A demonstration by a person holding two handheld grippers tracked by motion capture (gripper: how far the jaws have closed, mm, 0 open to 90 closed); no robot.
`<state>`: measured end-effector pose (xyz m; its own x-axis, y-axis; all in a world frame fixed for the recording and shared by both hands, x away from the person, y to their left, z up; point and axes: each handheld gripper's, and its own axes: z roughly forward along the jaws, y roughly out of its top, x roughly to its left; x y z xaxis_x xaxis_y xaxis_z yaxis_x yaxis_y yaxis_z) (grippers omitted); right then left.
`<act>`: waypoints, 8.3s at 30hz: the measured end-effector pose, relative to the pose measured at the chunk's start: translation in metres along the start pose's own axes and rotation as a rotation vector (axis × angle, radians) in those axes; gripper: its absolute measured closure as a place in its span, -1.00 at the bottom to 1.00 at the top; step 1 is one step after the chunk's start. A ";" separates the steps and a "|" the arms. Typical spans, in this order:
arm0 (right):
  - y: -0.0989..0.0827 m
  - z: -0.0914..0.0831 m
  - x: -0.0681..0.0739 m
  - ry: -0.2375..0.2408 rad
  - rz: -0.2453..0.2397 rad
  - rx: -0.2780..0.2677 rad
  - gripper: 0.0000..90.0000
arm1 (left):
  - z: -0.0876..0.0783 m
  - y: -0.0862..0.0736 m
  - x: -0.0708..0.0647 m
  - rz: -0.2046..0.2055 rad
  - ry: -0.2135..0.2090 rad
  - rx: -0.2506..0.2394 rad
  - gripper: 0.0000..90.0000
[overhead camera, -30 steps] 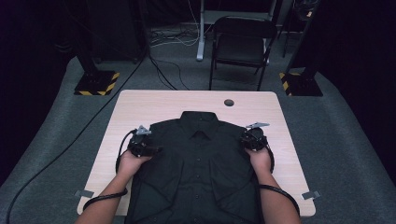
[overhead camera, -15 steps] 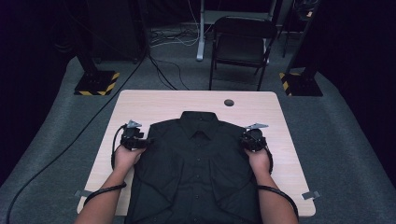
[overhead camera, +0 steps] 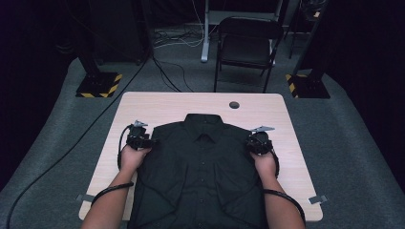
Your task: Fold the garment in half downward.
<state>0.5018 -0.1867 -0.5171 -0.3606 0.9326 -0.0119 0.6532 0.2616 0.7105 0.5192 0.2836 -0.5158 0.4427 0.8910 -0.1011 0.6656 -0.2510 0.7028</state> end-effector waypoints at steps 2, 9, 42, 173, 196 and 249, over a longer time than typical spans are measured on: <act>0.000 0.000 0.000 0.000 0.000 0.000 0.67 | 0.002 0.001 -0.001 0.000 -0.006 0.001 -0.07; 0.001 0.000 0.000 -0.001 -0.007 0.006 0.67 | 0.005 0.003 -0.006 0.021 0.001 0.006 0.12; 0.015 -0.035 -0.009 0.130 -0.013 -0.118 0.97 | -0.030 0.020 -0.013 0.113 -0.069 -0.067 0.94; 0.103 -0.155 -0.009 0.138 -0.122 -0.381 0.98 | -0.151 0.103 -0.013 0.197 -0.082 -0.319 0.94; 0.081 -0.168 -0.005 0.179 -0.141 -0.396 0.98 | -0.160 0.086 -0.018 0.207 -0.108 -0.329 0.94; 0.045 -0.185 0.006 0.249 -0.182 -0.374 0.98 | -0.179 0.044 -0.026 0.232 -0.172 -0.332 0.94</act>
<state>0.4057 -0.2152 -0.3546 -0.6251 0.7802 -0.0236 0.2971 0.2657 0.9171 0.4296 0.3168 -0.3561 0.6702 0.7421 -0.0099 0.3202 -0.2770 0.9060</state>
